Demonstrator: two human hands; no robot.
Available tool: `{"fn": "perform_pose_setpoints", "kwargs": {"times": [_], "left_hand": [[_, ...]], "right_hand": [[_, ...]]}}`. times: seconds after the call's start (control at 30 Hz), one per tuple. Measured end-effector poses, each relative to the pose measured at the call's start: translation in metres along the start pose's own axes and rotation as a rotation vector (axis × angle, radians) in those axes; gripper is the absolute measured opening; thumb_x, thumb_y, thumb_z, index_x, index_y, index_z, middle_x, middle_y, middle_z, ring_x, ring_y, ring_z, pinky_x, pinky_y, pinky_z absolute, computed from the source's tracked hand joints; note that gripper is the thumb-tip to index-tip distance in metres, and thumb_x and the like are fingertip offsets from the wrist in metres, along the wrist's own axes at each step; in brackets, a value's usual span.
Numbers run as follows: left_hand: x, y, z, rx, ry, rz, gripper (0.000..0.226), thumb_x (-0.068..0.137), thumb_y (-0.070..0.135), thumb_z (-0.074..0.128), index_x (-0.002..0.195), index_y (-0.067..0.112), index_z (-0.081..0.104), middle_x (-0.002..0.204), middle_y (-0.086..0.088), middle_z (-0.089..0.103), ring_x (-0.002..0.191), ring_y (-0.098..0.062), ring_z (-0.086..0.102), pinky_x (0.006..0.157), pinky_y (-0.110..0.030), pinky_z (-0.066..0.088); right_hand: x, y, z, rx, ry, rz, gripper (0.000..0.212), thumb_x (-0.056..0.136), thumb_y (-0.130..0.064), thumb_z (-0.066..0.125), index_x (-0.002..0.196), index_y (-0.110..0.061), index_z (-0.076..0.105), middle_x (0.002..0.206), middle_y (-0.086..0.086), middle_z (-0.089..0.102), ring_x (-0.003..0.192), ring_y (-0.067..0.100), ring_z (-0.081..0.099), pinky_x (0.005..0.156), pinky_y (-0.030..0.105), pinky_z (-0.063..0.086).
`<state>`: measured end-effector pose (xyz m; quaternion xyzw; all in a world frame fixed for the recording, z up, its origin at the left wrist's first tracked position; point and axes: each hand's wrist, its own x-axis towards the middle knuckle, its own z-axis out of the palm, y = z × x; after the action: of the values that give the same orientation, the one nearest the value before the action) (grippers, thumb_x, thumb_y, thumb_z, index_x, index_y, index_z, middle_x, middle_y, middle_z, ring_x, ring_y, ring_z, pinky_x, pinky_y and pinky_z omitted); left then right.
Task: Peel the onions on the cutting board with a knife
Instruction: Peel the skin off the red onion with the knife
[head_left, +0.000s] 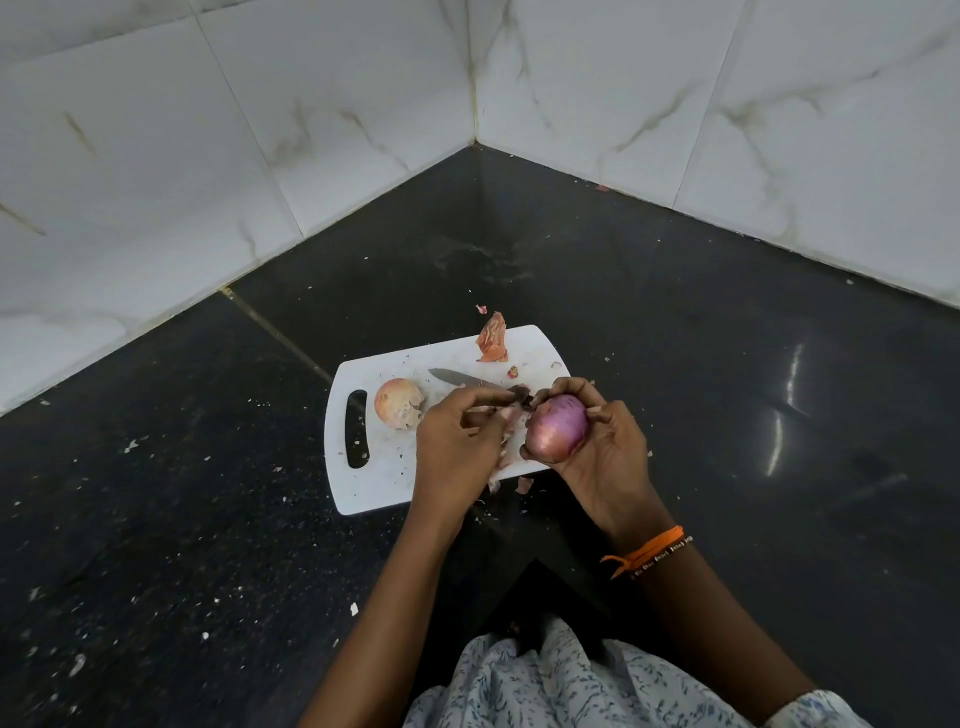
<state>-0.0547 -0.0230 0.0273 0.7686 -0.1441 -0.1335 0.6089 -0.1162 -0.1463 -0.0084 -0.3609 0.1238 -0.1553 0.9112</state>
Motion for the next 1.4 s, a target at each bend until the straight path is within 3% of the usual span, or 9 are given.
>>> {"fn": "perform_pose_setpoints", "kwargs": {"times": [0.17,0.27,0.4,0.57,0.9,1.0,1.1,1.2,1.4], "left_hand": [[-0.005,0.010,0.007,0.054,-0.086,-0.013,0.011,0.075,0.029,0.076,0.085,0.030,0.070,0.088,0.015,0.069,0.081,0.008,0.062,0.059,-0.008,0.049],[-0.004,0.008,0.008,0.041,-0.050,-0.001,0.009,0.076,0.023,0.075,0.082,0.028,0.071,0.087,0.011,0.070,0.080,0.002,0.064,0.061,-0.008,0.048],[-0.001,0.001,0.009,0.008,-0.009,-0.011,0.004,0.082,0.015,0.069,0.080,0.015,0.073,0.077,0.000,0.068,0.075,-0.010,0.061,0.068,-0.021,0.051],[0.004,-0.007,0.007,0.137,0.048,0.050,0.007,0.085,0.011,0.065,0.079,0.013,0.068,0.078,0.003,0.067,0.073,-0.005,0.060,0.063,-0.007,0.044],[0.013,-0.022,0.005,0.436,0.090,0.124,0.004,0.089,0.006,0.059,0.088,0.007,0.063,0.082,0.008,0.049,0.073,-0.002,0.045,0.063,-0.005,0.033],[0.013,-0.023,0.002,0.362,0.047,0.080,0.013,0.087,0.001,0.058,0.093,0.008,0.067,0.087,0.007,0.059,0.080,-0.005,0.054,0.066,-0.001,0.038],[0.010,-0.016,0.002,0.236,0.009,0.102,0.031,0.086,-0.005,0.054,0.104,0.016,0.069,0.099,0.007,0.066,0.085,0.008,0.058,0.070,-0.001,0.042],[0.006,-0.008,0.004,0.115,0.000,0.064,0.031,0.088,0.000,0.055,0.104,0.022,0.070,0.096,0.017,0.066,0.085,0.019,0.056,0.064,0.002,0.042],[0.001,0.000,0.006,0.081,0.019,0.017,0.024,0.082,0.016,0.064,0.088,0.039,0.065,0.083,0.025,0.066,0.082,0.015,0.060,0.068,-0.002,0.046]], "right_hand": [[0.005,0.005,-0.002,-0.032,-0.043,-0.013,0.030,0.072,-0.019,0.037,0.090,-0.010,0.059,0.087,0.006,0.065,0.085,0.022,0.062,0.068,0.039,0.055],[0.005,0.005,-0.002,-0.072,-0.052,-0.027,0.030,0.073,-0.019,0.037,0.091,-0.009,0.059,0.089,0.006,0.064,0.085,0.021,0.062,0.067,0.039,0.055],[0.002,0.003,0.002,-0.084,-0.061,-0.022,0.030,0.073,-0.018,0.037,0.094,-0.006,0.055,0.089,0.006,0.062,0.085,0.018,0.060,0.065,0.034,0.056],[-0.001,0.003,0.012,-0.052,-0.030,0.021,0.026,0.073,-0.016,0.041,0.095,-0.006,0.053,0.094,0.012,0.055,0.085,0.021,0.057,0.062,0.035,0.056],[-0.004,0.004,0.016,0.096,-0.046,0.112,0.032,0.070,-0.013,0.045,0.100,-0.008,0.055,0.096,0.011,0.061,0.079,0.022,0.067,0.063,0.037,0.056],[-0.002,0.001,0.015,0.140,-0.012,0.086,0.026,0.080,-0.014,0.042,0.101,-0.009,0.056,0.098,0.013,0.063,0.080,0.025,0.069,0.068,0.039,0.059],[0.002,0.002,0.012,0.101,0.059,0.074,0.023,0.097,-0.009,0.033,0.110,-0.011,0.053,0.122,0.022,0.053,0.096,0.033,0.067,0.079,0.044,0.058],[0.003,0.005,0.006,-0.025,0.117,0.071,0.024,0.095,-0.005,0.041,0.112,-0.016,0.053,0.130,0.021,0.047,0.109,0.036,0.061,0.089,0.048,0.054],[0.005,0.011,0.003,-0.086,0.117,0.086,0.027,0.093,-0.002,0.047,0.112,-0.019,0.054,0.126,0.014,0.052,0.101,0.023,0.066,0.076,0.035,0.056]]}}
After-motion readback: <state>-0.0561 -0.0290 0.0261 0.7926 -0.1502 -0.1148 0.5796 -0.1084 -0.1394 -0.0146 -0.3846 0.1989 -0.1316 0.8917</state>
